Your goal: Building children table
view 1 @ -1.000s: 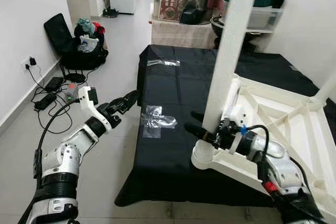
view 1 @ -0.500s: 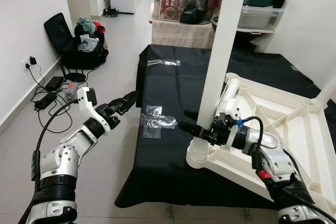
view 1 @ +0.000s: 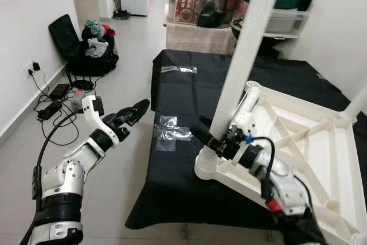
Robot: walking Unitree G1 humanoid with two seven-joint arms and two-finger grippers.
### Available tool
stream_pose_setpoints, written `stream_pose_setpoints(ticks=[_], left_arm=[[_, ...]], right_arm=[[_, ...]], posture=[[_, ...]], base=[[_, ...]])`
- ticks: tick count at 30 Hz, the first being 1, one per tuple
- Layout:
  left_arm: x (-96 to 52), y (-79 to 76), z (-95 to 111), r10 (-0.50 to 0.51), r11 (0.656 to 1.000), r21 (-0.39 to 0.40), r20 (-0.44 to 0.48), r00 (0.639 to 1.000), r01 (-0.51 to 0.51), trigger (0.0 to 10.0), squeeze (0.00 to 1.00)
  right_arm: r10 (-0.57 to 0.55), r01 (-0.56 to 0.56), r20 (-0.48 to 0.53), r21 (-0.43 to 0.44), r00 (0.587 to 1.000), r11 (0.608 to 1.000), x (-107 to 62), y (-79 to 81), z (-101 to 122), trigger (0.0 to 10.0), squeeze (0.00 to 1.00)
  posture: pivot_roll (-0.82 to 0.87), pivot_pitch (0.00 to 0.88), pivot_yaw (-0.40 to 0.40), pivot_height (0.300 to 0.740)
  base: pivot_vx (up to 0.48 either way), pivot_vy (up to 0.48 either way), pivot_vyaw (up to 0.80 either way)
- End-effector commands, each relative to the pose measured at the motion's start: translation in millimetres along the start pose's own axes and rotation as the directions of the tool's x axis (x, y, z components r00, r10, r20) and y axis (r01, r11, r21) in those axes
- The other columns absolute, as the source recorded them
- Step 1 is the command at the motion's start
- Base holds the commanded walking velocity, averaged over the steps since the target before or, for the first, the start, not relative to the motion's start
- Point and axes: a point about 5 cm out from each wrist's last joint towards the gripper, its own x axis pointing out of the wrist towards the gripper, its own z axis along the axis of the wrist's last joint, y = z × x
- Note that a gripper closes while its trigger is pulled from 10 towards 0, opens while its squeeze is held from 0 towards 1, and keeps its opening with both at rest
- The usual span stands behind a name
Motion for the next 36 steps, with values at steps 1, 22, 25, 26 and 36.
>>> stream_pose_setpoints(ticks=[1, 22, 25, 26, 36], left_arm=[[-1.2, 2.5, -6, 0.012, 1.0, -0.014, -0.019, 1.0, -0.012, 10.0, 0.0], [0.5, 5.5, -9, 0.029, 0.999, -0.014, -0.017, 0.999, -0.029, 10.0, 0.0], [0.3, 5.7, -9, 0.029, 0.999, -0.013, -0.017, 0.999, -0.03, 10.0, 0.0], [0.2, 5.8, -9, 0.03, 0.999, -0.013, -0.017, 0.999, -0.03, 10.0, 0.0], [4.4, 5.1, -9, 0.032, 0.999, -0.001, -0.02, 0.999, -0.032, 10.0, 0.0]], right_arm=[[-0.094, 0.098, -0.117, 0.032, 0.989, 0.995, -8.3, -3.0, -22, 10.0, 0.0], [-0.833, 0.938, -0.468, -0.019, 0.297, 0.345, -59.3, -39.7, -66, 10.0, 0.0], [-0.853, 0.95, -0.448, -0.024, 0.268, 0.31, -60.8, -42.1, -63, 10.0, 0.0], [-0.868, 0.952, -0.423, -0.039, 0.26, 0.305, -61.4, -43.8, -59, 10.0, 0.0], [-0.96, 0.97, -0.243, -0.159, 0.143, 0.184, -75.0, -44.3, -41, 10.0, 0.0]], posture=[[0.07, 0.0, -0.093, 0.74], [0.07, 0.0, -0.105, 0.74], [0.07, 0.0, -0.104, 0.74], [0.07, 0.0, -0.103, 0.74], [0.06, 0.0, -0.089, 0.74]], base=[[0.0, 0.0, 0.0], [0.0, 0.0, 0.0], [0.0, 0.0, 0.0], [0.0, 0.0, 0.0], [0.0, 0.0, 0.0]])
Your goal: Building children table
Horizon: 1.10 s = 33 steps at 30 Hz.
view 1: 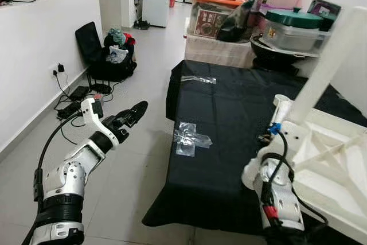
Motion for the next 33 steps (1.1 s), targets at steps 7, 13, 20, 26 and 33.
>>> stream_pose_setpoints(ticks=[7, 13, 20, 26, 33], left_arm=[[5.0, -1.8, -1.9, 0.002, 1.0, 0.015, -0.018, 1.0, -0.002, 10.0, 0.0], [5.1, -1.6, -1.8, 0.003, 1.0, 0.017, -0.018, 1.0, -0.003, 10.0, 0.0], [5.2, -1.6, -2.6, 0.003, 1.0, 0.018, -0.021, 1.0, -0.002, 10.0, 0.0], [5.4, -1.0, -2.4, 0.004, 1.0, 0.02, -0.024, 1.0, -0.003, 10.0, 0.0], [5.2, -0.4, -2.0, 0.003, 1.0, 0.023, -0.027, 1.0, -0.003, 10.0, 0.0]], right_arm=[[-0.126, 0.117, -0.099, -0.093, 0.987, 0.989, -3.2, -19.2, -29.6, 10.0, 0.0], [-0.147, 0.138, -0.089, -0.097, 0.985, 0.986, -5.7, -19.2, -30.5, 10.0, 0.0], [-0.141, 0.135, -0.093, -0.075, 0.986, 0.988, -6.6, -18.7, -30.8, 10.0, 0.0], [-0.118, 0.116, -0.074, -0.029, 0.99, 0.993, -6.9, -18.3, -27.5, 10.0, 0.0], [-0.114, 0.113, -0.064, -0.012, 0.991, 0.994, -8.4, -20.0, -27.8, 10.0, 0.0]], posture=[[0.06, 0.0, -0.085, 0.74], [0.06, 0.0, -0.084, 0.74], [0.06, 0.0, -0.082, 0.74], [0.06, 0.0, -0.08, 0.74], [0.06, 0.0, -0.075, 0.74]], base=[[0.0, 0.0, 0.0], [0.0, 0.0, 0.0], [0.0, 0.0, 0.0], [0.0, 0.0, 0.0], [0.0, 0.0, 0.0]])
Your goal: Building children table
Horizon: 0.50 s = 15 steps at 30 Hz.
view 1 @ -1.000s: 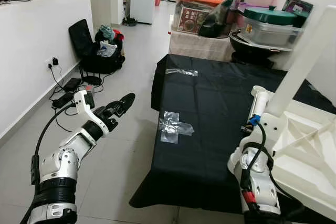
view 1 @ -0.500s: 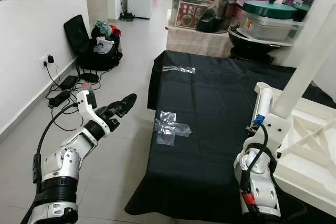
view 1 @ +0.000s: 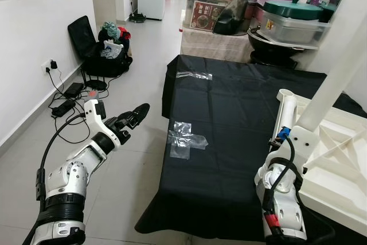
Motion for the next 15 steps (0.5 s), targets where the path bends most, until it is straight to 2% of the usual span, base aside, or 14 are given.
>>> stream_pose_setpoints(ticks=[1, 4, 5, 7, 8, 10, 11, 12, 13, 15], left_arm=[[3.4, -1.2, 0, -0.005, 1.0, 0.012, -0.012, 1.0, 0.005, 10.0, 0.0], [3.9, -1.2, 1, -0.006, 1.0, 0.013, -0.014, 1.0, 0.006, 10.0, 0.0], [4.0, -1.1, 1, -0.007, 1.0, 0.013, -0.015, 1.0, 0.007, 10.0, 0.0], [4.0, -1.0, 1, -0.007, 1.0, 0.014, -0.015, 1.0, 0.007, 10.0, 0.0], [4.0, -0.9, 1, -0.007, 1.0, 0.014, -0.016, 1.0, 0.007, 10.0, 0.0], [4.1, -0.8, 1, -0.007, 1.0, 0.014, -0.017, 1.0, 0.007, 10.0, 0.0], [4.1, -0.7, 1, -0.007, 1.0, 0.015, -0.017, 1.0, 0.007, 10.0, 0.0], [4.1, -0.7, 1, -0.007, 1.0, 0.015, -0.017, 1.0, 0.007, 10.0, 0.0], [4.1, -0.6, 1, -0.007, 1.0, 0.015, -0.018, 1.0, 0.007, 10.0, 0.0], [4.1, -0.5, 1, -0.007, 1.0, 0.015, -0.018, 1.0, 0.007, 10.0, 0.0]], right_arm=[[-0.05, 0.045, -0.13, -0.045, 0.99, 0.998, -2.7, -15.0, -30, 10.0, 0.0], [-0.038, 0.034, -0.11, -0.04, 0.993, 0.999, -2.9, -14.8, -27, 10.0, 0.0], [-0.024, 0.021, -0.099, -0.034, 0.995, 0.999, -2.7, -14.1, -25, 10.0, 0.23], [-0.015, 0.012, -0.092, -0.029, 0.996, 1.0, -2.5, -13.7, -24, 10.0, 0.23], [-0.007, 0.005, -0.067, -0.032, 0.998, 0.999, -1.9, -13.1, -20, 10.0, 0.77], [-0.003, 0.001, -0.049, -0.034, 0.999, 0.999, -1.5, -12.8, -17, 10.0, 0.77], [0.001, -0.002, -0.023, -0.042, 1.0, 0.999, -1.1, -12.4, -13, 10.0, 0.45], [0.001, -0.002, -0.023, -0.042, 1.0, 0.999, -1.1, -12.4, -13, 10.0, 0.45], [0.004, -0.004, 0.002, -0.043, 1.0, 0.999, -0.5, -12.7, -9, 10.0, 0.0], [0.006, -0.005, 0.015, -0.042, 1.0, 0.999, -0.2, -13.1, -6, 10.0, 0.0]], posture=[[0.06, 0.0, -0.075, 0.74], [0.06, 0.0, -0.073, 0.74], [0.06, 0.0, -0.072, 0.74], [0.06, 0.0, -0.072, 0.74], [0.05, 0.0, -0.071, 0.74], [0.05, 0.0, -0.071, 0.74], [0.05, 0.0, -0.071, 0.74], [0.05, 0.0, -0.071, 0.74], [0.05, 0.0, -0.07, 0.74], [0.05, 0.0, -0.07, 0.74]], base=[[0.0, 0.0, 0.0], [0.0, 0.0, 0.0], [0.0, 0.0, 0.0], [0.0, 0.0, 0.0], [0.0, 0.0, 0.0], [0.0, 0.0, 0.0], [0.0, 0.0, 0.0], [0.0, 0.0, 0.0], [0.0, 0.0, 0.0], [0.0, 0.0, 0.0]])
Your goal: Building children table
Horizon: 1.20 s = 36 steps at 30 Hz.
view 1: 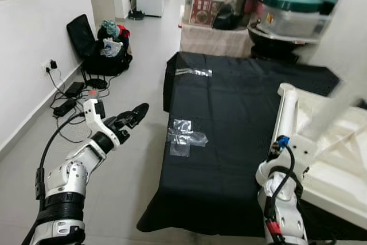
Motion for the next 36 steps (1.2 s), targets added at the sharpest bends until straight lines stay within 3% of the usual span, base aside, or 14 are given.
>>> stream_pose_setpoints(ticks=[1, 10, 11, 13, 14, 28, 30, 32, 34, 35, 36], left_arm=[[1.4, 0.8, -1, -0.003, 1.0, 0.005, -0.013, 1.0, 0.003, 10.0, 0.0], [1.9, 1.1, -1, -0.003, 1.0, 0.006, -0.015, 1.0, 0.004, 10.0, 0.0], [2.0, 1.0, -1, -0.004, 1.0, 0.007, -0.015, 1.0, 0.004, 10.0, 0.0], [2.0, 1.0, -1, -0.004, 1.0, 0.007, -0.016, 1.0, 0.004, 10.0, 0.0], [2.0, 1.2, -1, -0.003, 1.0, 0.008, -0.015, 1.0, 0.003, 10.0, 0.0], [3.6, 1.0, -1, -0.006, 1.0, 0.015, -0.016, 1.0, 0.006, 10.0, 0.0], [5.3, -0.7, 0, -0.017, 0.999, 0.032, -0.017, 1.0, 0.018, 10.0, 0.0], [5.3, -0.7, 0, -0.017, 0.999, 0.032, -0.017, 1.0, 0.018, 10.0, 0.0], [8.5, -11.5, 3, -0.102, 0.994, 0.042, -0.027, 0.994, 0.103, 10.0, 0.0], [8.5, -11.5, 3, -0.102, 0.994, 0.042, -0.027, 0.994, 0.103, 10.0, 0.0], [9.9, -17.6, 5, -0.152, 0.988, 0.03, -0.035, 0.988, 0.153, 10.0, 0.0]], right_arm=[[-0.014, 0.015, 0.037, -0.009, 0.999, 1.0, 2.0, -5.5, 6, 10.0, 0.0], [0.015, -0.015, 0.096, 0.006, 0.995, 1.0, 6.0, -8.7, 16, 10.0, 0.0], [0.024, -0.025, 0.099, 0.005, 0.995, 1.0, 7.2, -9.3, 16, 7.6, 0.0], [0.027, -0.027, 0.101, 0.005, 0.995, 1.0, 7.4, -9.4, 16, 7.6, 0.0], [0.031, -0.033, 0.098, 0.02, 0.995, 0.999, 7.0, -9.1, 16, 0.0, 0.0], [0.073, -0.083, 0.157, 0.058, 0.985, 0.995, 9.3, -5.9, 28, 0.0, 0.0], [0.109, -0.132, 0.165, 0.13, 0.98, 0.983, 10.9, 1.8, 36, 0.0, 0.0], [0.109, -0.132, 0.165, 0.13, 0.98, 0.983, 10.9, 1.8, 36, 0.0, 0.0], [0.229, -0.271, 0.176, 0.277, 0.957, 0.922, 7.6, 28.4, 55, 0.0, 0.0], [0.229, -0.271, 0.176, 0.277, 0.957, 0.922, 7.6, 28.4, 55, 0.0, 0.0], [0.29, -0.339, 0.185, 0.346, 0.939, 0.875, 4.5, 42.2, 64, 0.0, 0.0]], posture=[[0.05, 0.0, -0.07, 0.74], [0.05, 0.0, -0.068, 0.74], [0.05, 0.0, -0.07, 0.74], [0.05, 0.0, -0.07, 0.74], [0.05, 0.0, -0.071, 0.74], [0.05, 0.0, -0.069, 0.74], [0.05, 0.0, -0.067, 0.74], [0.05, 0.0, -0.067, 0.74], [0.05, 0.0, -0.065, 0.74], [0.05, 0.0, -0.065, 0.74], [0.05, 0.0, -0.064, 0.74]], base=[[0.0, 0.0, 0.0], [0.0, 0.0, 0.0], [0.0, 0.0, 0.0], [0.0, 0.0, 0.0], [0.0, 0.0, 0.0], [0.0, 0.0, 0.0], [0.0, 0.0, 0.0], [0.0, 0.0, 0.0], [0.0, 0.0, 0.0], [0.0, 0.0, 0.0], [0.0, 0.0, 0.0]])
